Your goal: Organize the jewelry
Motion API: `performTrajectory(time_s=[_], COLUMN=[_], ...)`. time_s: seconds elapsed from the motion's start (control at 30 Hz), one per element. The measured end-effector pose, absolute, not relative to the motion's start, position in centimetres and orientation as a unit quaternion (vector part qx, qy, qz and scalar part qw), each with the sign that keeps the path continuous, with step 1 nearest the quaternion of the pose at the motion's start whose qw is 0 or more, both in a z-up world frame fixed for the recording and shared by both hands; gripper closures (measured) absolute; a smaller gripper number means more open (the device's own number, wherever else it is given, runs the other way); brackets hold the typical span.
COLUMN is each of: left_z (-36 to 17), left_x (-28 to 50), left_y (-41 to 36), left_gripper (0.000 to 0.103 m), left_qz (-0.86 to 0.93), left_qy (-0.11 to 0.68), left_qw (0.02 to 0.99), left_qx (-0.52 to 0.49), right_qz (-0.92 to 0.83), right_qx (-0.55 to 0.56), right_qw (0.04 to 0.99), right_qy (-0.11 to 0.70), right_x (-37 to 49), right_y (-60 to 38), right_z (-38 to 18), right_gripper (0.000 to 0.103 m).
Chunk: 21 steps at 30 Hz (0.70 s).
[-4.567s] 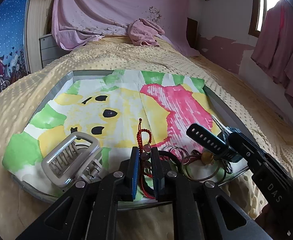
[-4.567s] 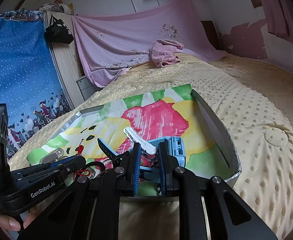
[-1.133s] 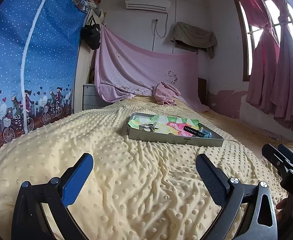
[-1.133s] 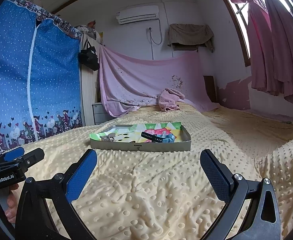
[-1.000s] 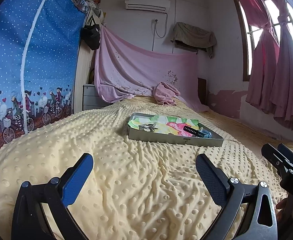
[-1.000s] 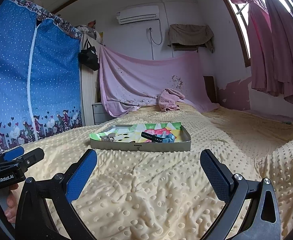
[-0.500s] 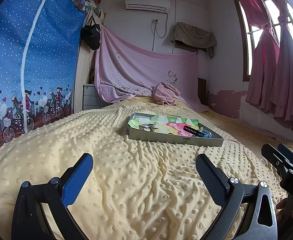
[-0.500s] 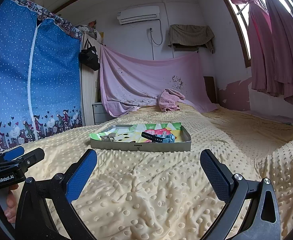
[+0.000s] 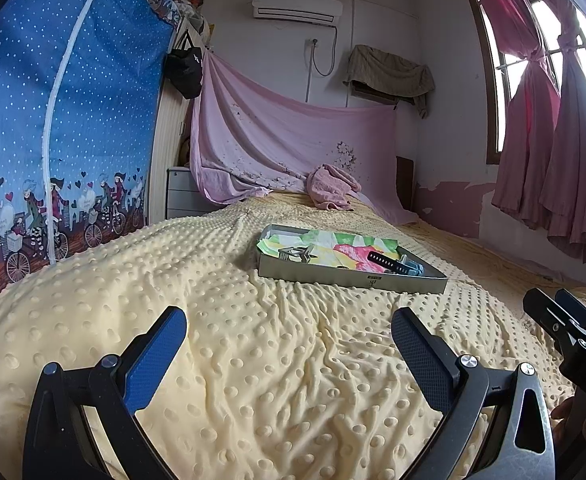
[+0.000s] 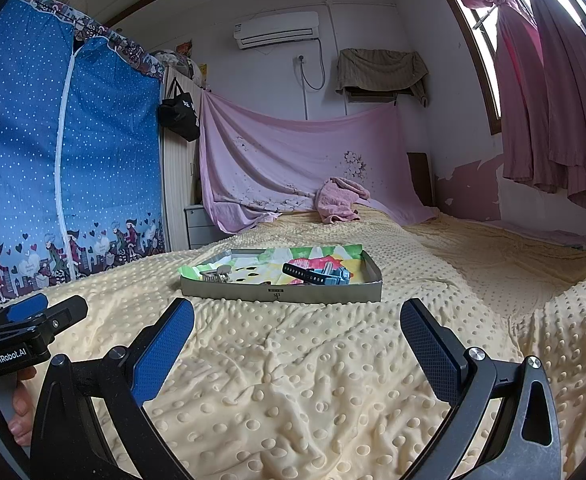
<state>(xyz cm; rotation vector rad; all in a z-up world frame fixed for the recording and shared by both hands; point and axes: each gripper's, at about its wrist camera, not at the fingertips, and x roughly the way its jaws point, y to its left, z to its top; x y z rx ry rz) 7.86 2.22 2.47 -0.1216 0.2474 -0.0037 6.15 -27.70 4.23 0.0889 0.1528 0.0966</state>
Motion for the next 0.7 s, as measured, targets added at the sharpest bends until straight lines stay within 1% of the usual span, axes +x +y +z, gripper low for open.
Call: performTrajectory(time_s=[0.7], left_z=[2.44], left_x=[7.85], left_y=[2.25], left_gripper=[0.000], left_qz=[-0.001], left_qy=[0.123], left_qw=[0.990], left_qx=[-0.062], right_qz=[0.047], right_qx=[0.046], right_qw=[0.995], right_qy=[0.078], right_x=[6.23], right_y=[-27.67], right_z=[4.01], right_gripper=[0.002])
